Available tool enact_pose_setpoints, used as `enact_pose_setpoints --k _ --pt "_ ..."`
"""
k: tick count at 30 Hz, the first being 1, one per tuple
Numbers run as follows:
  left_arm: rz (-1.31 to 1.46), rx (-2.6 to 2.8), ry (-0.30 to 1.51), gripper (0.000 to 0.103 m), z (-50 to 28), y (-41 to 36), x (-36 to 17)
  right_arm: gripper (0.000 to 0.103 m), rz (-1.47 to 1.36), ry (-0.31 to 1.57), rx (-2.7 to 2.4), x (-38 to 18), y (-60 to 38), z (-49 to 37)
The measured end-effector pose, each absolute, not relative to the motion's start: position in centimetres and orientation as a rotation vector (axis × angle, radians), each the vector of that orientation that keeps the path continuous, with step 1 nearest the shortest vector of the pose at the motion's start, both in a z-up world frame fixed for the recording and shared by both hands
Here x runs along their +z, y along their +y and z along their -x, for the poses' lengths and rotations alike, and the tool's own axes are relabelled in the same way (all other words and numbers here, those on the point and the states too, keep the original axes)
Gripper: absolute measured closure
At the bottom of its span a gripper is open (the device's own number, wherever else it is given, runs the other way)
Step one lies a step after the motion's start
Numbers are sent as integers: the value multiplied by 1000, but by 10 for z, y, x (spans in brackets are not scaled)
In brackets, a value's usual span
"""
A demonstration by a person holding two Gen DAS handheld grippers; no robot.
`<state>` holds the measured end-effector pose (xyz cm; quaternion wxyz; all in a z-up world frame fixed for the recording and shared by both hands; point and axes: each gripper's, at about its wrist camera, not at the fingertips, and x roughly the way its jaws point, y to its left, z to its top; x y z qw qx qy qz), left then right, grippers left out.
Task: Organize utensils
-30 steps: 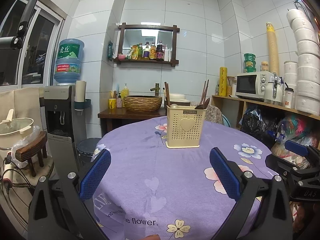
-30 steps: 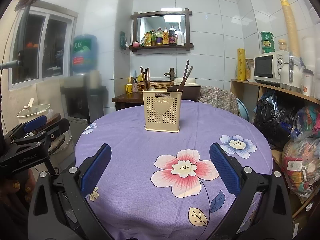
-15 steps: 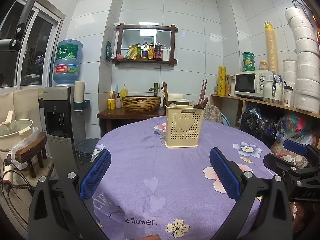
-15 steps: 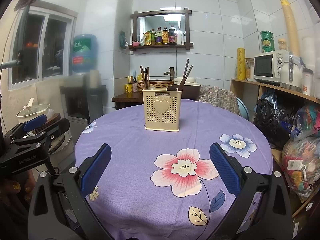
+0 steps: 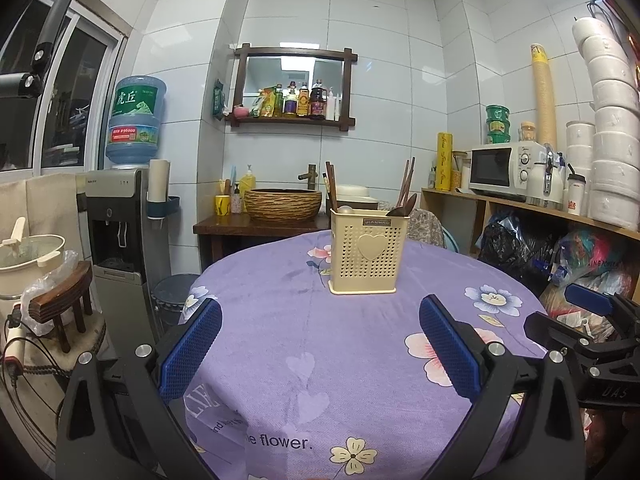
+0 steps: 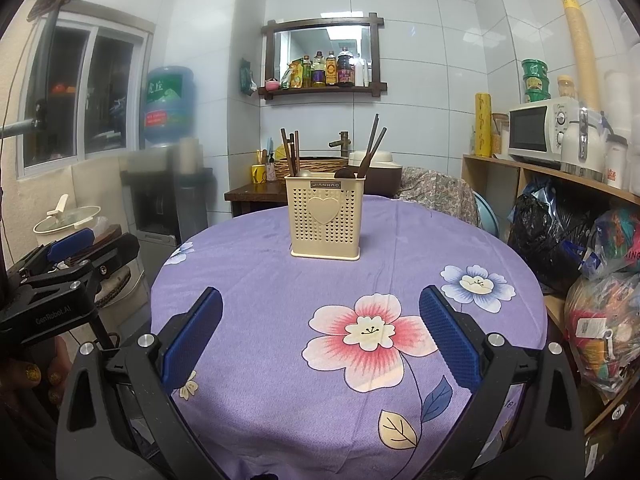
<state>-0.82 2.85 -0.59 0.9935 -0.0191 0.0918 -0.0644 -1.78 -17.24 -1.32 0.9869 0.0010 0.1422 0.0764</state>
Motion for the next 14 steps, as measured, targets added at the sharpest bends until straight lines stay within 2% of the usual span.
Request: enact_pose_setpoints --k 14 --pt "41 -107 222 5 1 30 -7 6 -10 296 147 -15 -176 15"
